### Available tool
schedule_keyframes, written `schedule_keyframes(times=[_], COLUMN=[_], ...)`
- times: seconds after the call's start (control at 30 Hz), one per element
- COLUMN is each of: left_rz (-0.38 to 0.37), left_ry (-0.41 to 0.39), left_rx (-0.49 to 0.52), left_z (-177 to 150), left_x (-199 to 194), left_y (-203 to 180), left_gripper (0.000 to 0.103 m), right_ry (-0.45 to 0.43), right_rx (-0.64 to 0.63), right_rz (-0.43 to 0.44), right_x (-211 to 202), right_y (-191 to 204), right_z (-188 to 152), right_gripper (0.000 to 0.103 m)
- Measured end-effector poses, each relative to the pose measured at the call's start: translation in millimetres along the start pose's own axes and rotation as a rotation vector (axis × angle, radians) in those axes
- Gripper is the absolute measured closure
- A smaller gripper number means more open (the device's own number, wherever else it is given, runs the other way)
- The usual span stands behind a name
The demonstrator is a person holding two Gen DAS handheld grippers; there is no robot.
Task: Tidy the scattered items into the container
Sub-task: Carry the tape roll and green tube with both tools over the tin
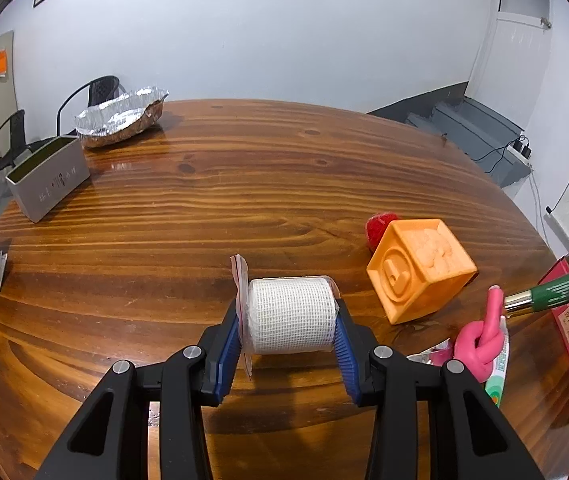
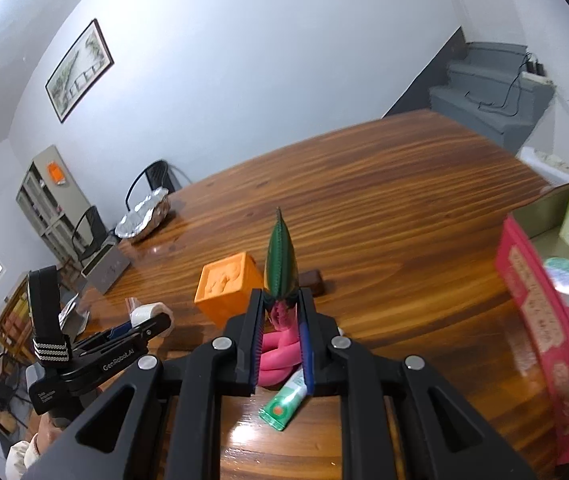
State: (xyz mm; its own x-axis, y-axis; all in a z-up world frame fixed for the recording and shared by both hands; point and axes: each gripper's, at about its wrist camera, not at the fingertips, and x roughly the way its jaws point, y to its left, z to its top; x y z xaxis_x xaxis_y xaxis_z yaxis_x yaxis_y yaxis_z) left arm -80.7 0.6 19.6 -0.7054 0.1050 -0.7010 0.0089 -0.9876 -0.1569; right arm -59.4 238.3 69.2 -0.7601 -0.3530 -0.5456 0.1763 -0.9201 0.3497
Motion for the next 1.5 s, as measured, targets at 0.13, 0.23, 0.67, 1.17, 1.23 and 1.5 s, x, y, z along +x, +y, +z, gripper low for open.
schedule_keyframes(times=[0.13,0.23,0.67,1.17,1.23,1.5], left_rz=[-0.011,-0.017,-0.083,-0.204,-0.218,-0.254], left_ry=[-0.028,-0.045,-0.081,-0.096,-0.096,-0.086], left_rx=[0.001,0.004,0.035,0.148,0.166,0.237], left_z=[2.8,3.4,-9.2,-17.2,-18.0,-20.5], left_x=[-11.1,-19.2,-52.3,-79.7,-81.9,-85.3], left_y=[-4.8,-8.9,-42.5,-128.6,-140.8,-186.8], left_gripper=[0.059,0.059,0.059,0.059,0.059,0.059], right_ry=[-0.043,-0.078,-0.2,-0.323,-0.314,-0.207], right_rx=[0.01,0.019,0.161,0.338,0.355,0.393], right_rz=[-0.012,-0.031,-0.145,-0.3,-0.315,-0.344], right_x=[-19.5,-36.1,-106.3,-175.4,-175.1,-160.9], right_y=[-6.4,-13.6,-85.7,-176.1,-184.3,-218.7], right_z=[0.6,0.4,-0.1,-5.3,-4.6,-8.7], right_gripper=[0.085,0.085,0.085,0.085,0.085,0.082])
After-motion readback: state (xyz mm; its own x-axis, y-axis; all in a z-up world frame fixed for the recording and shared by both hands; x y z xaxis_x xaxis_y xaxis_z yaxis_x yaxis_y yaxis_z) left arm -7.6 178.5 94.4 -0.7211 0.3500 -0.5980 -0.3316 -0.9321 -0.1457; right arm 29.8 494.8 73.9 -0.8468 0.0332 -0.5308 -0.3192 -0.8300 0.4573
